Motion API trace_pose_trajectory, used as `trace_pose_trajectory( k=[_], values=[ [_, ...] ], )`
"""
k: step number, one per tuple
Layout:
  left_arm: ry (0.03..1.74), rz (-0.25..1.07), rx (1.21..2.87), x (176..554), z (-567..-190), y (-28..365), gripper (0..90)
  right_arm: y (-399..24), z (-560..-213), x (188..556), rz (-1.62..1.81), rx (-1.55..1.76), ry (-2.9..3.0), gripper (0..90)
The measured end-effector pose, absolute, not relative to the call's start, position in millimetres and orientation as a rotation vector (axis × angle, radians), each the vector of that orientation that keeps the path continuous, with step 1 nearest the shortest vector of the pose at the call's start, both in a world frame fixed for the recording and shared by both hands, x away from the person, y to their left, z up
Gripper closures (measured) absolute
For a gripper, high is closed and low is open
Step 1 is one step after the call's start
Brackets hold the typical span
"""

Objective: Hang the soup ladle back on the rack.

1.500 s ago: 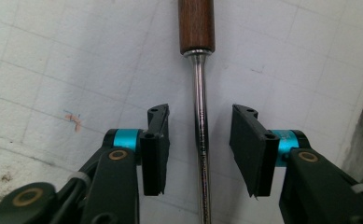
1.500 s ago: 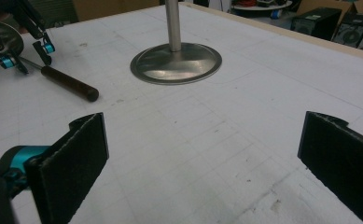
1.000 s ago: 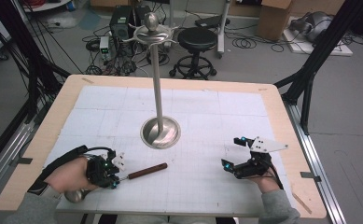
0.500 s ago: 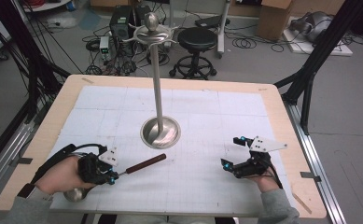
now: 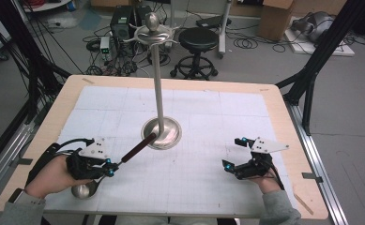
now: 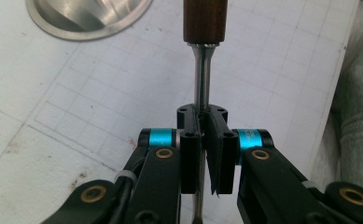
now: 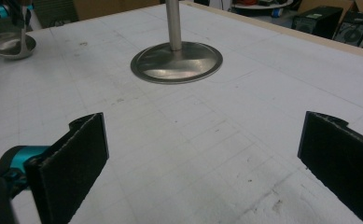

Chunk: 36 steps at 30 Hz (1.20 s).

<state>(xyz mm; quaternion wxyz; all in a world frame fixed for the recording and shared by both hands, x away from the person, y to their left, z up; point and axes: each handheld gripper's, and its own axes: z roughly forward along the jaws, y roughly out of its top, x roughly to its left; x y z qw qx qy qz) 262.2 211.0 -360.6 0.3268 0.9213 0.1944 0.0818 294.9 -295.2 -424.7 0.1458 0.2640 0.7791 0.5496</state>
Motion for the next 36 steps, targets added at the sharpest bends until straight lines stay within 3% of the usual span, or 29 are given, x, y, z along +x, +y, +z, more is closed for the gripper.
trace_pose_trajectory(
  k=[36],
  values=[
    [0.578, 0.276, 2.070, 271.4, -334.9, 229.4, 84.1, -295.2, -423.8, 294.9, 1.591, 0.754, 2.234, 0.8]
  ],
)
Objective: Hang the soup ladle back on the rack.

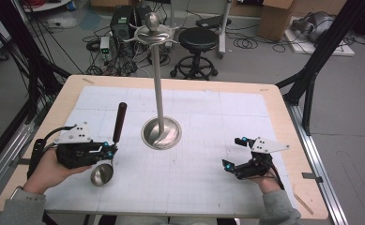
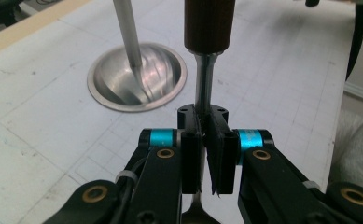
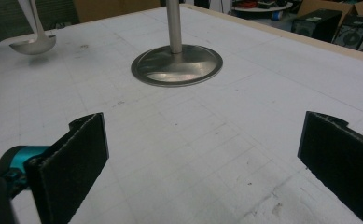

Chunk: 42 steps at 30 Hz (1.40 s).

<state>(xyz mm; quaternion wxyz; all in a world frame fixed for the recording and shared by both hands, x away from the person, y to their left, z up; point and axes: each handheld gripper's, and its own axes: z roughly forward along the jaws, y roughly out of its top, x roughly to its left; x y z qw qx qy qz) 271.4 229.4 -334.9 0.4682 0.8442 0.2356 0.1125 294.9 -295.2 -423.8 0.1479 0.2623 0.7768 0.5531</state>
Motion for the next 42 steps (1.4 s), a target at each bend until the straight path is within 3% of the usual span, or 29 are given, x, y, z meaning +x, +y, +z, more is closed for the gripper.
trace_pose_trajectory(
  k=[27, 42],
  values=[
    [0.645, 0.412, 1.856, 284.9, -322.2, 237.1, 84.1, -295.6, -423.8, 295.3, 1.591, 0.753, 2.234, 0.8],
    [0.648, 0.408, 1.800, 293.9, -306.0, 228.6, 84.1, -294.8, -423.9, 295.0, 1.587, 0.749, 2.234, 0.8]
  ],
)
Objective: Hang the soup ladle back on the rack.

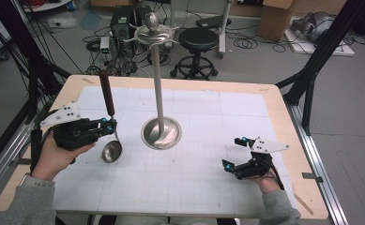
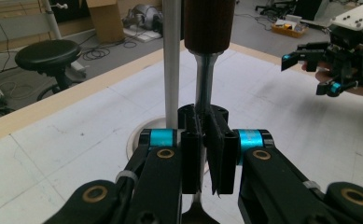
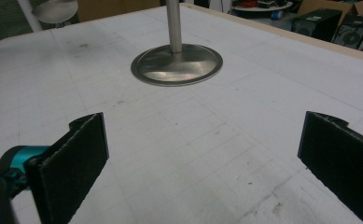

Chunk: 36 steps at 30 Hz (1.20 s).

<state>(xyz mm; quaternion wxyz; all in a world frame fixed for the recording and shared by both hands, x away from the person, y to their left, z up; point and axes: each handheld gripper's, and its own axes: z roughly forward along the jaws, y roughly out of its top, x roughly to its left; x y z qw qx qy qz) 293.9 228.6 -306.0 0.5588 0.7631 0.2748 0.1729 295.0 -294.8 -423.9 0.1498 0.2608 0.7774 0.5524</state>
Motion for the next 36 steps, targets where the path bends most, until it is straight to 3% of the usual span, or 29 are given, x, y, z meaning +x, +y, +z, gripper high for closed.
trace_pose_trajectory(
  k=[36],
  values=[
    [0.690, 0.434, 1.783, 323.8, -269.9, 213.4, 84.1, -294.6, -423.4, 293.8, 1.582, 0.742, 2.235, 0.8]
  ],
)
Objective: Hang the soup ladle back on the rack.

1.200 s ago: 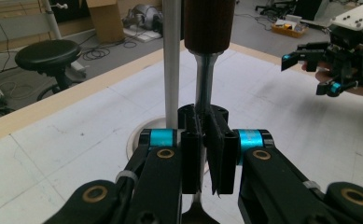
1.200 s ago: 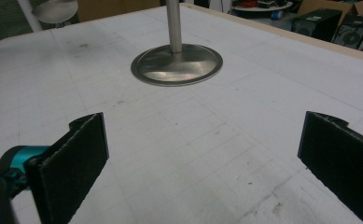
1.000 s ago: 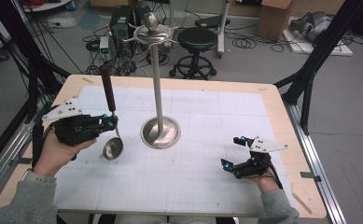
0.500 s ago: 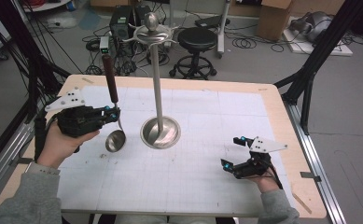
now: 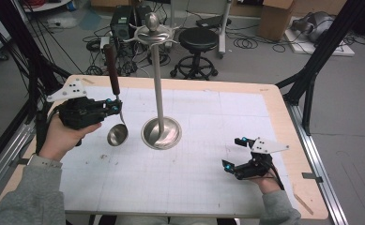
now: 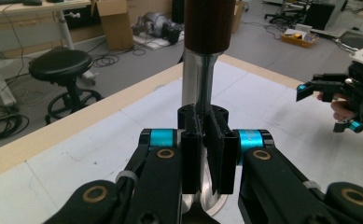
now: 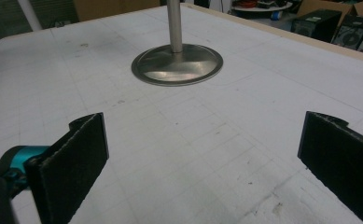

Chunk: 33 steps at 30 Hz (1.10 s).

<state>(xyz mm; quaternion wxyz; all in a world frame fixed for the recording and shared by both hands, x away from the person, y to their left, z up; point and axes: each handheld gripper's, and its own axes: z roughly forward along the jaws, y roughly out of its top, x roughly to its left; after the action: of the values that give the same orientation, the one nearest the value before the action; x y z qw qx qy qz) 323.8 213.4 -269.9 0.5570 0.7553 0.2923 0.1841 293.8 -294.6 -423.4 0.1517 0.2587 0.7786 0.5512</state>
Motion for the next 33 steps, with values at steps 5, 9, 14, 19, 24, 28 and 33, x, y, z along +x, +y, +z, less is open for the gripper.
trace_pose_trajectory(
  k=[5, 9, 14, 19, 24, 28, 33],
  values=[
    [0.683, 0.426, 1.765, 326.8, -264.8, 211.6, 84.1, -293.9, -423.8, 293.9, 1.573, 0.734, 2.241, 0.8],
    [0.694, 0.431, 1.770, 330.1, -261.4, 209.9, 84.1, -293.7, -423.5, 293.4, 1.578, 0.738, 2.241, 0.7],
    [0.692, 0.431, 1.775, 333.8, -257.8, 206.7, 84.1, -294.2, -423.2, 293.4, 1.579, 0.732, 2.239, 0.8],
    [0.686, 0.434, 1.782, 336.8, -255.3, 201.9, 84.1, -294.4, -423.2, 293.9, 1.581, 0.730, 2.235, 0.8],
    [0.690, 0.434, 1.784, 339.6, -254.4, 200.4, 84.1, -294.6, -422.9, 293.1, 1.583, 0.741, 2.235, 0.8],
    [0.692, 0.429, 1.784, 341.9, -254.5, 200.1, 84.1, -294.5, -422.9, 293.1, 1.585, 0.735, 2.235, 0.8],
    [0.694, 0.421, 1.787, 345.2, -254.8, 197.4, 84.1, -294.6, -422.9, 293.0, 1.584, 0.740, 2.235, 0.8]
  ],
)
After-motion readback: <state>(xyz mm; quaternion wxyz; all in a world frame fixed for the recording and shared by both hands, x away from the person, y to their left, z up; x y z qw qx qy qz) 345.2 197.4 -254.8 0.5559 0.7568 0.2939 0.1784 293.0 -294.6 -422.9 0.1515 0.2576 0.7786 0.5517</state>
